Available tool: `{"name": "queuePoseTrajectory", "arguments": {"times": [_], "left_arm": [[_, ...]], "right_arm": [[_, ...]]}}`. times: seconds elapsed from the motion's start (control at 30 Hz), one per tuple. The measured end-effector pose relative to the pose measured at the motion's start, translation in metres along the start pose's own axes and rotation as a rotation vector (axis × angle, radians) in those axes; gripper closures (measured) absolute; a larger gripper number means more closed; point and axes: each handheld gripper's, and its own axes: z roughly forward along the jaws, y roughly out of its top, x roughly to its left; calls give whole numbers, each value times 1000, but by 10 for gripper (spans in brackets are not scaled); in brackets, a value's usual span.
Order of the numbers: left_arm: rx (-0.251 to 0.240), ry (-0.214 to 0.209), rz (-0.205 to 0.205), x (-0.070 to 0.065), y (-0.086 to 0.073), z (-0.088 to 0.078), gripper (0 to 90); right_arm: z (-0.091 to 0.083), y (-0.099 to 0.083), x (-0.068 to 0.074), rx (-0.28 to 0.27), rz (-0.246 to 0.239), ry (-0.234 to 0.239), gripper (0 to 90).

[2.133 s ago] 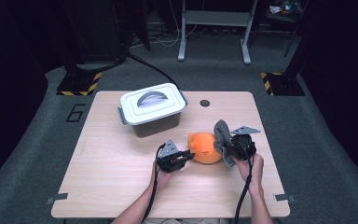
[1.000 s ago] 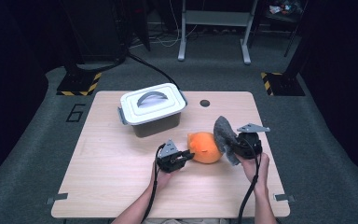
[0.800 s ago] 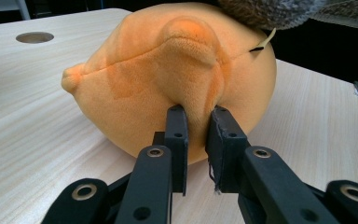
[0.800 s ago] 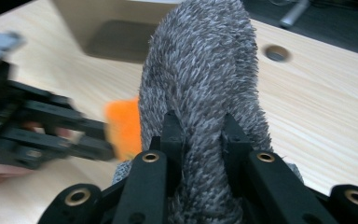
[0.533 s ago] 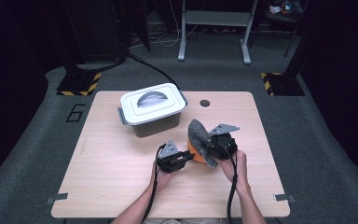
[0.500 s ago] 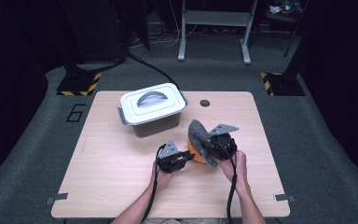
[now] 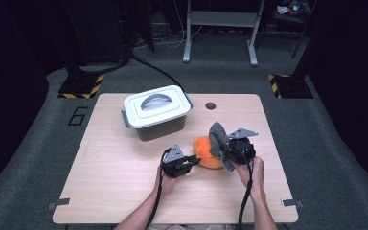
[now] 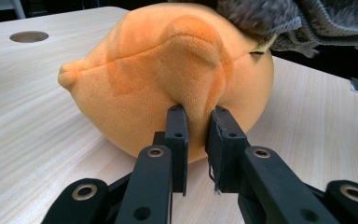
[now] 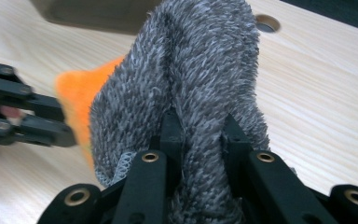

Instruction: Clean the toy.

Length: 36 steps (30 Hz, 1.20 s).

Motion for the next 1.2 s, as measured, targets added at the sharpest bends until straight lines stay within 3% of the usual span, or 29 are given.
{"name": "queuePoseTrajectory", "arguments": {"times": [0.47,0.7,1.0,1.2], "left_arm": [[-1,1,-2,0,0,0,787],[-5,4,-6,0,0,0,787],[-5,5,-7,1,-1,1,787],[-7,6,-12,1,-1,0,787]], "right_arm": [[15,-27,-39,66,141,-29,755],[30,-39,-47,122,176,-39,755],[55,-54,-50,209,181,-34,754],[42,-51,-56,172,182,-51,754]]}}
